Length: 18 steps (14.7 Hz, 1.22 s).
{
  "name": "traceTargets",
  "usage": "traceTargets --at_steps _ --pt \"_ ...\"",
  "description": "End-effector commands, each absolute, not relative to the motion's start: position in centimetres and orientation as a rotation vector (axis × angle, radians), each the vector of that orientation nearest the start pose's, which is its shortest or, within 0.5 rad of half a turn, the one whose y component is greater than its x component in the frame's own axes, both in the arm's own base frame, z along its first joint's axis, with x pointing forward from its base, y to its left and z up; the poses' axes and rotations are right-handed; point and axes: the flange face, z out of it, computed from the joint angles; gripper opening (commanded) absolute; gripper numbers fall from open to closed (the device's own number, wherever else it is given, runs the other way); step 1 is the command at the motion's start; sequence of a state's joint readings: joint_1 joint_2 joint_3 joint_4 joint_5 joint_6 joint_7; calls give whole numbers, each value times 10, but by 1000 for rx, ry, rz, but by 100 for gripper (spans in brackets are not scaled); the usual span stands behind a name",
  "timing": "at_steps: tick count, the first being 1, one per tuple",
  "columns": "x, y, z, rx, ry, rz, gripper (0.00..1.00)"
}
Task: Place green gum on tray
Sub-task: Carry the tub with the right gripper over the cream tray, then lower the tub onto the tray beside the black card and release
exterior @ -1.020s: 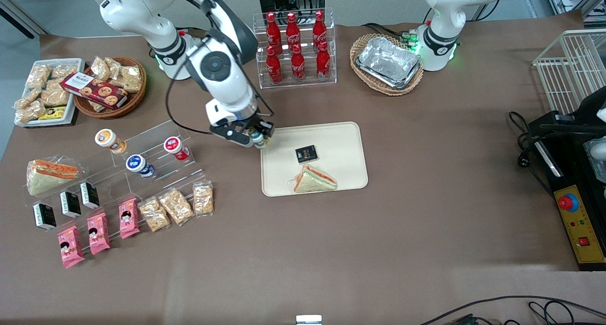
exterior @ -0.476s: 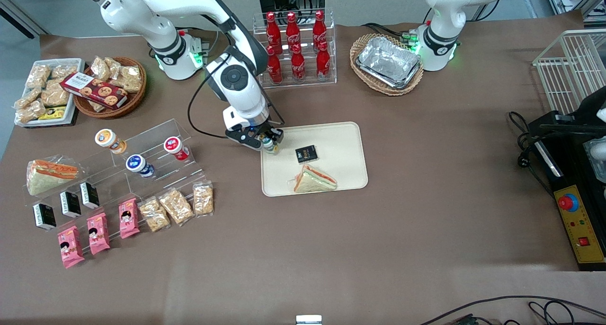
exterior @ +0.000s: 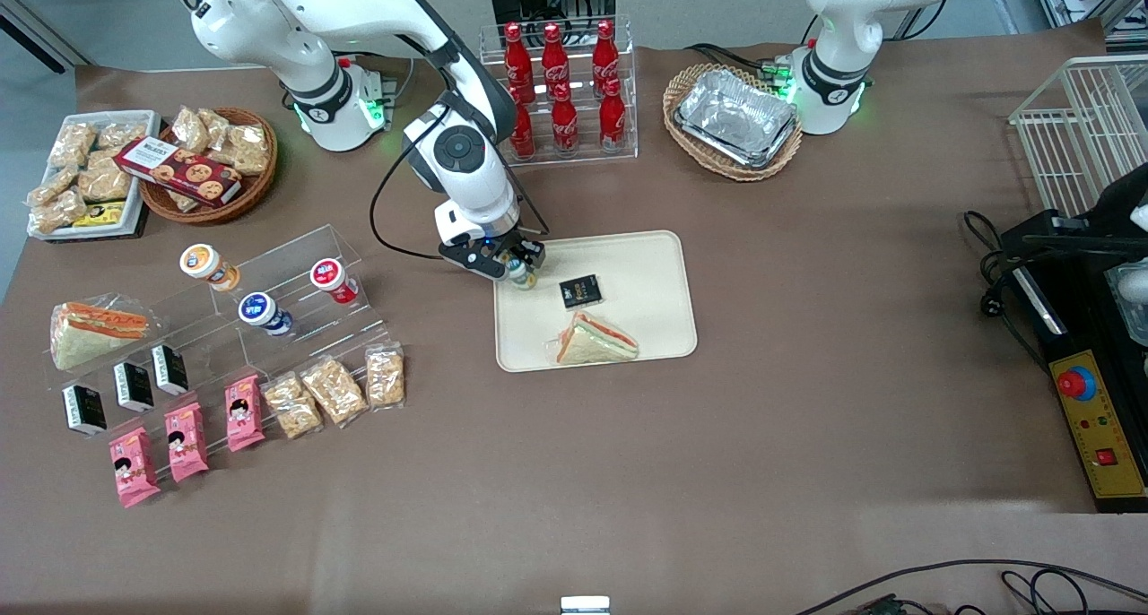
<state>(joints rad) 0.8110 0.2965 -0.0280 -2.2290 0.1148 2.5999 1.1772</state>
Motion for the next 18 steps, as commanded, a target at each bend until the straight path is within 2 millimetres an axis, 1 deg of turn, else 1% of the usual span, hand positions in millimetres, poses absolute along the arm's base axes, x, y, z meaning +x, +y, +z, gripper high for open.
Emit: traceTargets --at_steps 1,5,7,8,9,10,11,12,13,14,16,18 --pt "396 390 243 -2934 771 -7 100" --pt "398 390 247 -2928 771 -12 100" --pt "406 390 267 -2911 754 -28 100" --pt "409 391 284 -2922 747 -9 100" --pt "414 394 305 -2956 721 32 100" --pt "421 399 332 -2992 683 80 100" --pt "435 397 359 -3020 675 125 100" --pt "447 399 389 -3040 662 163 100" --pt "456 398 417 -3064 628 200 100" --pt "464 394 444 -3080 582 229 100" --pt "478 377 490 -3108 473 278 100" --pt "488 357 525 -3126 331 309 100"
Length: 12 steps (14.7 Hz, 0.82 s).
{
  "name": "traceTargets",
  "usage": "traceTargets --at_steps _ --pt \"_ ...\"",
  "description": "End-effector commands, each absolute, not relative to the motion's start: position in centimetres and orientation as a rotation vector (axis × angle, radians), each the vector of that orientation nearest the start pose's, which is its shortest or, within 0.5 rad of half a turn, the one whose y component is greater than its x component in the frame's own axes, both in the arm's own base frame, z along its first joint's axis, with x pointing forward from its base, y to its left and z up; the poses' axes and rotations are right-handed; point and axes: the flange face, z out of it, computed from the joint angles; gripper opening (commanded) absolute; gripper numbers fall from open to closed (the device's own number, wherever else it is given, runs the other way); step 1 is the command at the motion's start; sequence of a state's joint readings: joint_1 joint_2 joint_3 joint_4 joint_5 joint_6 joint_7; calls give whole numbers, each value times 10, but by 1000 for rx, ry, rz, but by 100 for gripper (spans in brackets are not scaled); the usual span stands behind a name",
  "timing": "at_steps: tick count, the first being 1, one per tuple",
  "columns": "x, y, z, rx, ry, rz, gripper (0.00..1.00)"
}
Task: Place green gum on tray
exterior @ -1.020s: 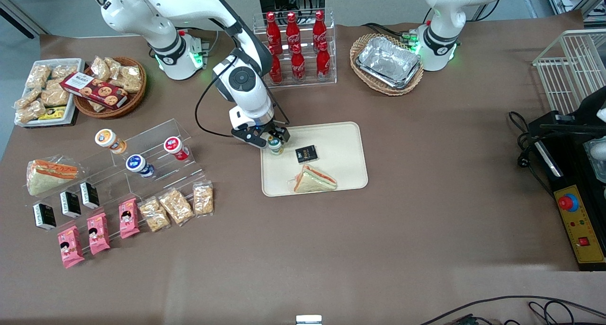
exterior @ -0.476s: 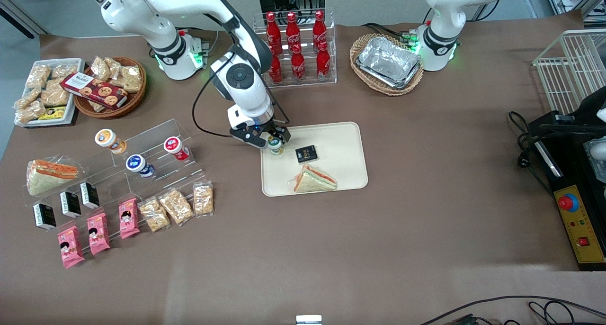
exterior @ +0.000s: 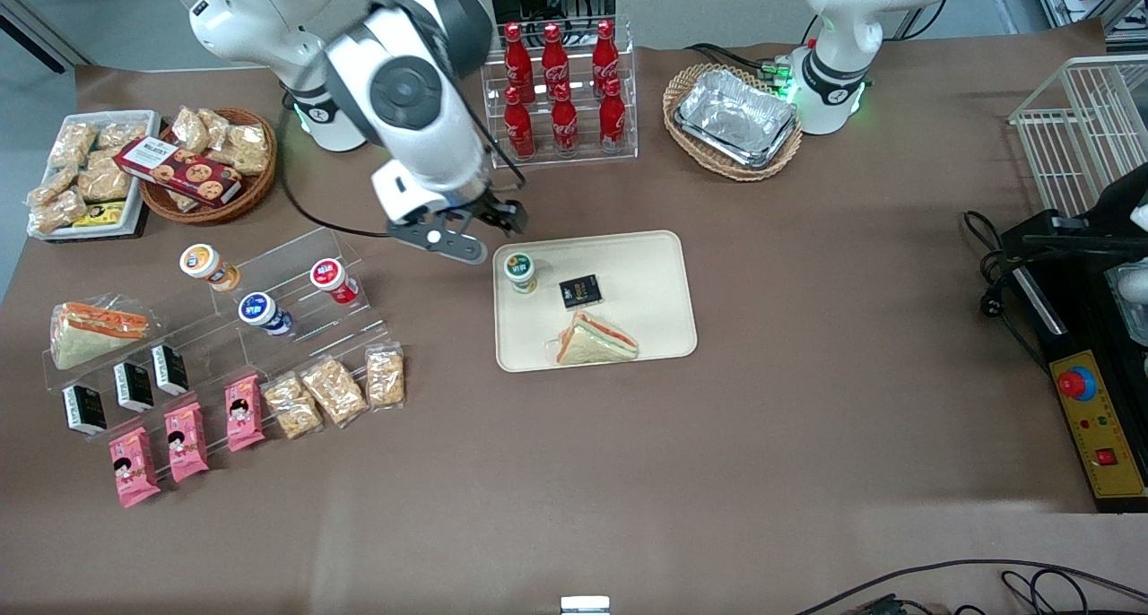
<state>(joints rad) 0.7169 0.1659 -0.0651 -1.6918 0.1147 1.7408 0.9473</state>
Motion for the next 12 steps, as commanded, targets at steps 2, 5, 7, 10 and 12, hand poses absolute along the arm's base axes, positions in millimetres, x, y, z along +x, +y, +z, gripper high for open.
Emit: traceTargets --at_steps 2,5,7,10,12 --pt "492 331 551 -3120 306 320 100" --pt "500 281 596 -3097 272 256 100" --pt "499 233 636 -3145 73 104 100" --pt "513 140 661 -3133 -7 38 100" --pt "525 70 665 -3126 -67 17 100"
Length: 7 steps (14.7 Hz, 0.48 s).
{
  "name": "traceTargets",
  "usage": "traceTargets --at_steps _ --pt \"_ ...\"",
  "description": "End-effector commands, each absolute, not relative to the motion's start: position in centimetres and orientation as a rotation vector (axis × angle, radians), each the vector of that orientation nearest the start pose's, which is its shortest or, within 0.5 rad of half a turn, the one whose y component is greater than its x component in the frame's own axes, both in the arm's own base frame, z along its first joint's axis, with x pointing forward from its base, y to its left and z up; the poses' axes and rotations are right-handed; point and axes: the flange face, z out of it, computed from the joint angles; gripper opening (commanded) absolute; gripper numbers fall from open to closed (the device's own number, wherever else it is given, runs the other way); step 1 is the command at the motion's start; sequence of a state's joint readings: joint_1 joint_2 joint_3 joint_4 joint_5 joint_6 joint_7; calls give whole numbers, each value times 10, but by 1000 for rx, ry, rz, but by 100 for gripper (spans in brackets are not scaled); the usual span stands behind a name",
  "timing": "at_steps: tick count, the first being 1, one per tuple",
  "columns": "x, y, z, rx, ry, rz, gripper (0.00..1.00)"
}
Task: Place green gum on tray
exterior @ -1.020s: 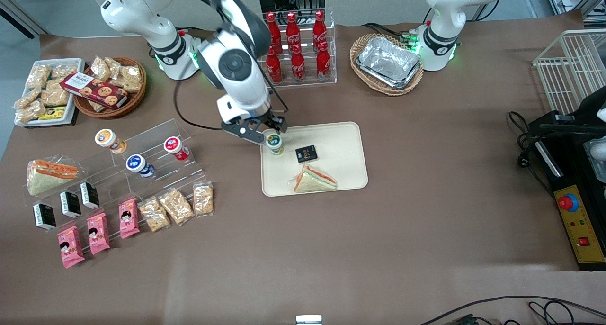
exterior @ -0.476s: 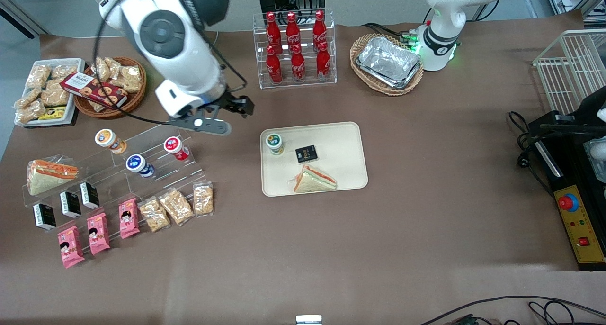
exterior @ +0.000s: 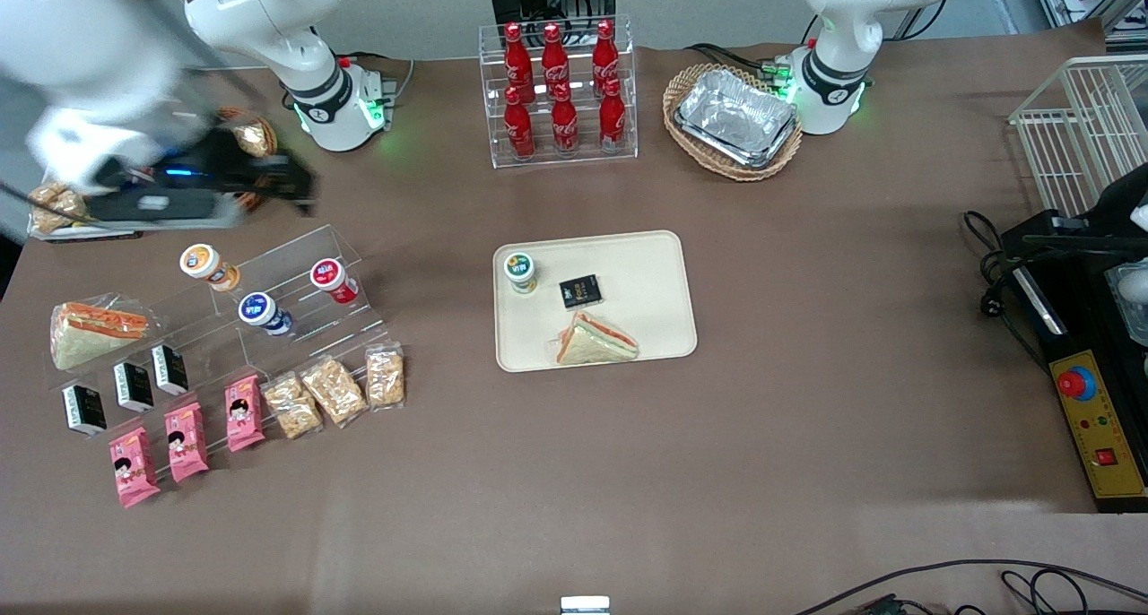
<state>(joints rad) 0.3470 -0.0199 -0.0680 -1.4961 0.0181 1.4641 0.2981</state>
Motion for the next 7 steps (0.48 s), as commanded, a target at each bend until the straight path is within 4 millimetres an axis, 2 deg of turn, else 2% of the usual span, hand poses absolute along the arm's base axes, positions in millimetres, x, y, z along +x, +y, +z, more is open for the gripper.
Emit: traceTargets --at_steps 1,3,4,6,7 --pt "530 36 665 -3121 -110 6 100" --pt "535 -14 663 -3119 -134 -9 100" --pt "536 -30 662 -3122 -96 -7 100" --pt "535 -51 660 -3115 -11 -4 100" --pt "535 -52 660 -3115 10 -2 100"
